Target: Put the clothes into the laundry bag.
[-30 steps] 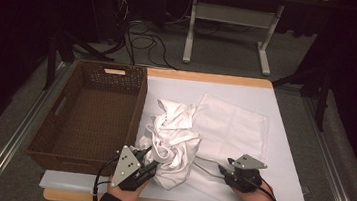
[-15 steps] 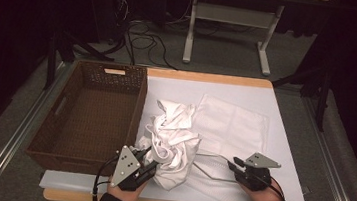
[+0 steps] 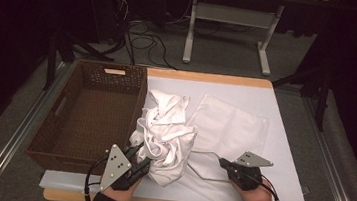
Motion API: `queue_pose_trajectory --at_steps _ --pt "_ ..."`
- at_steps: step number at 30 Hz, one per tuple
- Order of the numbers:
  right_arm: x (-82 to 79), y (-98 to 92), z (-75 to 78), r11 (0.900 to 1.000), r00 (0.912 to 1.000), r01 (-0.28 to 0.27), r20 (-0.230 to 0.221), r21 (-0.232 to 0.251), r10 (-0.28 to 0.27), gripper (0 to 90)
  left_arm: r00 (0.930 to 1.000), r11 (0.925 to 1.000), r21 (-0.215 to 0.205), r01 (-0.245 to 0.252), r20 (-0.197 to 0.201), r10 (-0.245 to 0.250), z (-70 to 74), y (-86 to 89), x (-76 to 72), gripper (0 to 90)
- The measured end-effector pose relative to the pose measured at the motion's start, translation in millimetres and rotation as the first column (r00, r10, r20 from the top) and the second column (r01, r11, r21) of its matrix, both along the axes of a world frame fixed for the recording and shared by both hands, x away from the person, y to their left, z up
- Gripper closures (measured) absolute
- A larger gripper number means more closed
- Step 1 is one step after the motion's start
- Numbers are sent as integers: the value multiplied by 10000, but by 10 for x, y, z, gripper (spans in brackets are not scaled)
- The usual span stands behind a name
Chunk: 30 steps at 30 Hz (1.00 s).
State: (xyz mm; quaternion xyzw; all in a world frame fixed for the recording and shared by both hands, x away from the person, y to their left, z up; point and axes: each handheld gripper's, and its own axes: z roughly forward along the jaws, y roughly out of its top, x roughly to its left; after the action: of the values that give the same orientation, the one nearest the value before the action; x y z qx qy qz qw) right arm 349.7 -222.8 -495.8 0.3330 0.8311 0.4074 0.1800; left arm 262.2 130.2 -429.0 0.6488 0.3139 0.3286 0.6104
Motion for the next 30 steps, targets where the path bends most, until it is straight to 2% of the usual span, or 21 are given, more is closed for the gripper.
queue_pose_trajectory --at_steps 4,8,13,16,18,20,22,24,30 --pt "-2 65 16 9998 9999 -32 161 219 28 900 9997 9996 153 251 -67 -250 -17 -119 -39 697" --pt "0 52 36 9993 9996 72 265 370 -81 900 9982 9961 650 602 -84 -598 -65 -310 -62 697" --pt "-9 4 73 9981 9989 220 404 569 -244 900 9975 9950 728 691 -182 -679 -118 -470 -59 697" --pt "-7 -19 95 9976 9985 257 464 642 -287 900 9974 9955 633 707 -142 -699 -83 -506 -42 698" --pt "-5 -25 102 9970 9982 300 493 708 -335 900 9973 9964 428 729 -6 -729 -44 -522 -59 698" --pt "-2 -29 104 9971 9979 291 553 709 -331 900 9964 9957 435 819 178 -827 -25 -565 -105 698" --pt "-2 -28 106 9969 9978 302 568 726 -343 900 9950 9941 494 970 181 -980 -38 -609 -129 698" --pt "-2 -32 113 9966 9978 290 579 769 -335 900 9942 9924 615 1070 81 -1077 -84 -673 -134 698" --pt "-5 -87 181 9935 9962 402 726 1061 -481 900 9896 9853 1038 1354 -624 -1294 -315 -904 -53 698"
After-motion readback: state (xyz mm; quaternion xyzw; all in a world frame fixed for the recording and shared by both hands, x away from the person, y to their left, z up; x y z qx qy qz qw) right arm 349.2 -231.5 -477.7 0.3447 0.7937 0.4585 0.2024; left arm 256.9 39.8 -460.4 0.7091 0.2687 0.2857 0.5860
